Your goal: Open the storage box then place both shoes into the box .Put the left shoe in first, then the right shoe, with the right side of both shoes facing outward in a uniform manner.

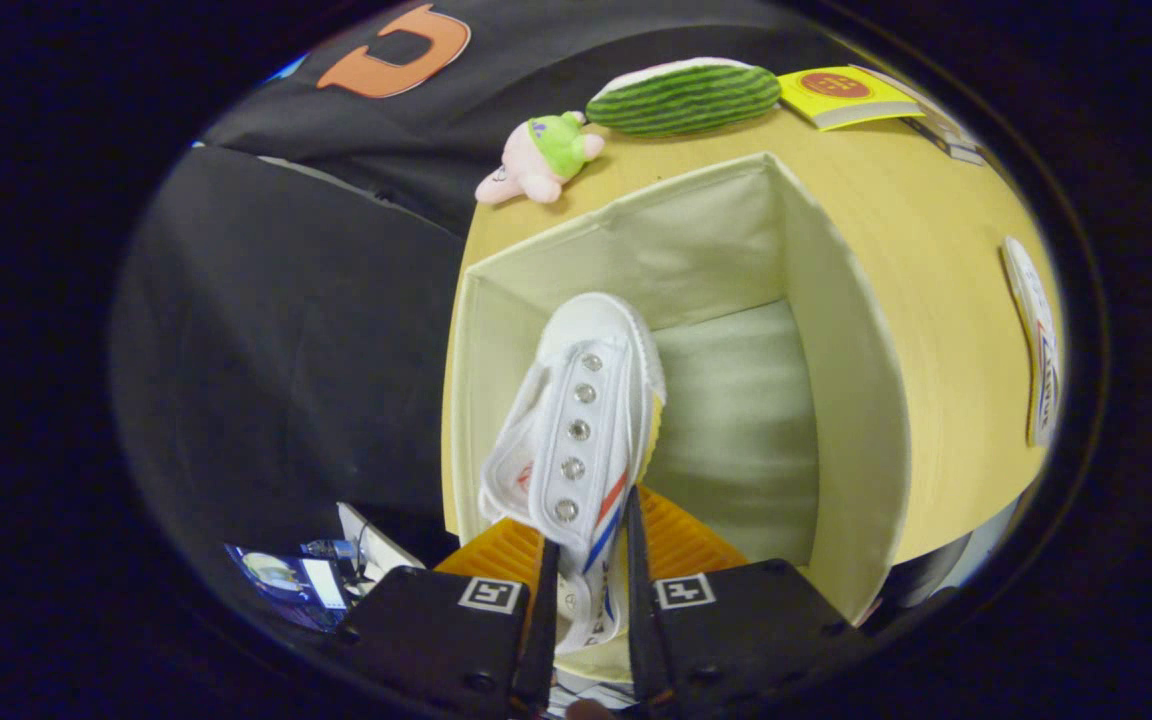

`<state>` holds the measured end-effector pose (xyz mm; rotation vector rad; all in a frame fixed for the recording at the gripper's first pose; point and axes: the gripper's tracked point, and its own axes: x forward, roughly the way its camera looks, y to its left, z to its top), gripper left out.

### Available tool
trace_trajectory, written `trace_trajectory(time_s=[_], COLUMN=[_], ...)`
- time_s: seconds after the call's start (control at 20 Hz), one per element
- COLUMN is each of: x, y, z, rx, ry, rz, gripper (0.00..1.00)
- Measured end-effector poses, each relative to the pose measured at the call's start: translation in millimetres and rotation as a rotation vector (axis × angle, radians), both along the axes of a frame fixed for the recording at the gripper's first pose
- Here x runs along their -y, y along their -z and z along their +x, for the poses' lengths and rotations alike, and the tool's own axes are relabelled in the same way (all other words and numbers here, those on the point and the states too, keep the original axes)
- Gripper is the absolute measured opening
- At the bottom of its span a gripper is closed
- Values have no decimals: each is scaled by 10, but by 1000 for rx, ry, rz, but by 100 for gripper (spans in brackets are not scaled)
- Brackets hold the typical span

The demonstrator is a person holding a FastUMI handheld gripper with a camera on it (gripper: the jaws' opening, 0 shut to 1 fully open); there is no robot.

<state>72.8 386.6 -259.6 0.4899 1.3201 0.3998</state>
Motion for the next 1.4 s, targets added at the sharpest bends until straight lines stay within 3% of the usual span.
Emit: trace_trajectory(time_s=[0.1,0.15,0.3,0.6,0.75,0.95,1.2,1.4], x=[-49,-17,65,608,1187,2097,3255,3899], y=[-117,-213,-415,-716,-929,-1130,-968,-615], z=[62,73,54,12,114,228,194,97], rx=[57,88,168,311,423,529,480,395], ry=[-31,-39,-64,-112,-112,-63,26,45], rz=[-2,-5,-39,-152,-267,-426,-509,-559], gripper=[45,56,70,72,72,83,83,83])
